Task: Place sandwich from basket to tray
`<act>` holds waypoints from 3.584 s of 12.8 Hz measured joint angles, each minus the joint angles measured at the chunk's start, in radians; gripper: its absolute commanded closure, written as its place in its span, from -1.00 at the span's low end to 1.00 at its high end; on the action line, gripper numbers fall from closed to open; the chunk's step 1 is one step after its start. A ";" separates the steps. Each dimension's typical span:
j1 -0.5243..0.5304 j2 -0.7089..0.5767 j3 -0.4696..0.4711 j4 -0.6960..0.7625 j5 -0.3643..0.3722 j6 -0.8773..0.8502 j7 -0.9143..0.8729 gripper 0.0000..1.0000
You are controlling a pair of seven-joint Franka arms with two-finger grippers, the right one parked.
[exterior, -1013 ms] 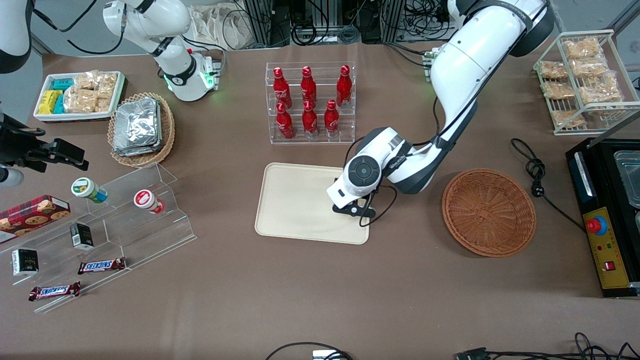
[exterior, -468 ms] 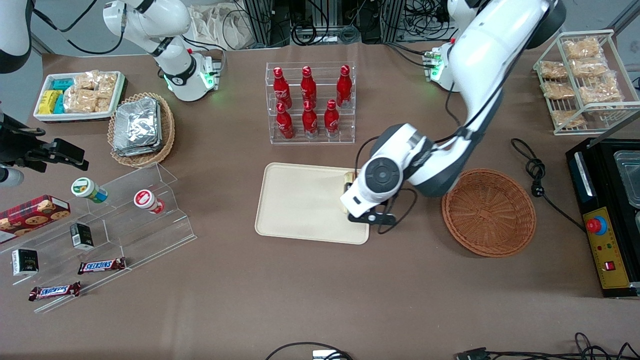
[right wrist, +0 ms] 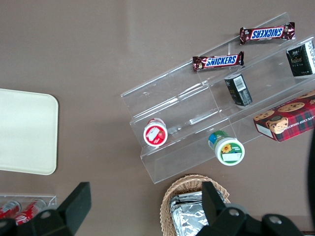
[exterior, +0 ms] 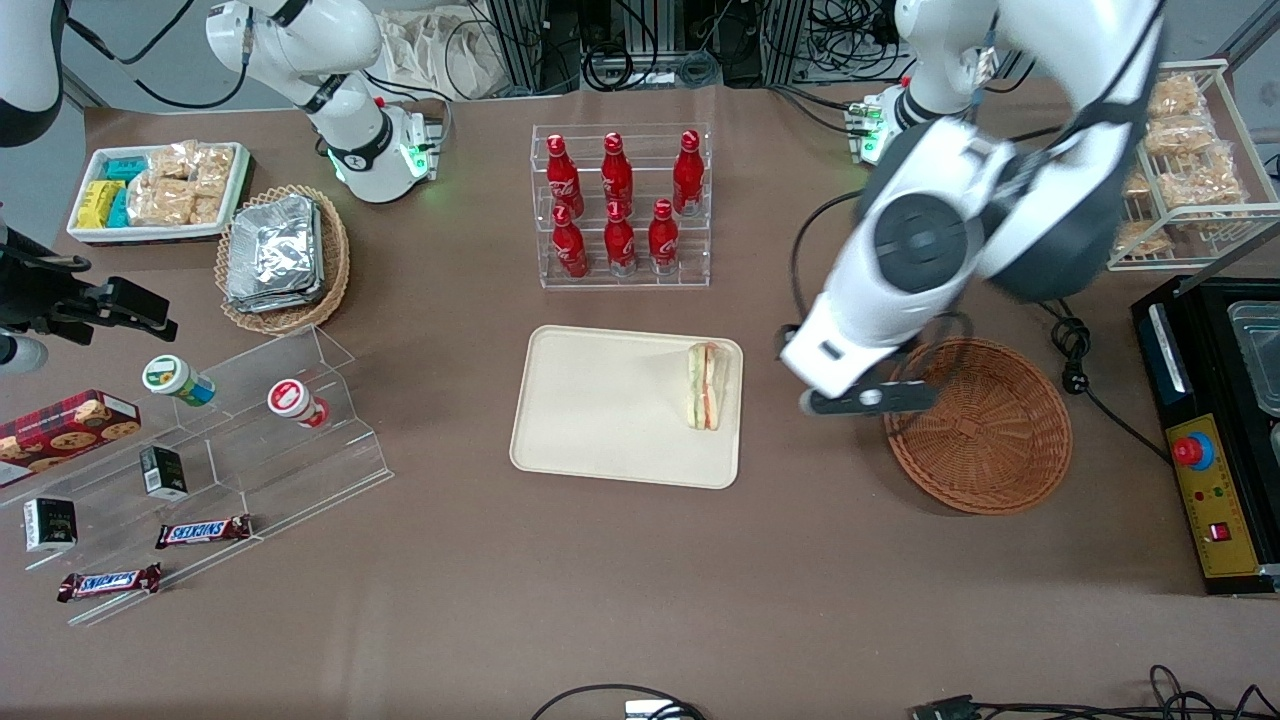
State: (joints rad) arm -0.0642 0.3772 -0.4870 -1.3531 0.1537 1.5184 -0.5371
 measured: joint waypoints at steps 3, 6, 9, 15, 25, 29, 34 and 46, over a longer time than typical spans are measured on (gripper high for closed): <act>0.107 -0.087 0.003 0.011 -0.020 -0.106 0.132 -1.00; 0.179 -0.158 0.004 0.011 -0.022 -0.183 0.241 -1.00; 0.241 -0.182 0.005 0.007 -0.023 -0.223 0.352 -1.00; 0.276 -0.203 0.004 -0.061 -0.028 -0.254 0.376 -1.00; 0.162 -0.270 0.188 -0.135 -0.034 -0.253 0.424 -1.00; 0.043 -0.305 0.341 -0.175 -0.057 -0.199 0.446 -1.00; 0.033 -0.423 0.380 -0.342 -0.113 -0.056 0.457 -1.00; 0.047 -0.423 0.375 -0.344 -0.131 0.002 0.513 -1.00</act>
State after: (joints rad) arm -0.0167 -0.0456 -0.1118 -1.6967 0.0232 1.5208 -0.0238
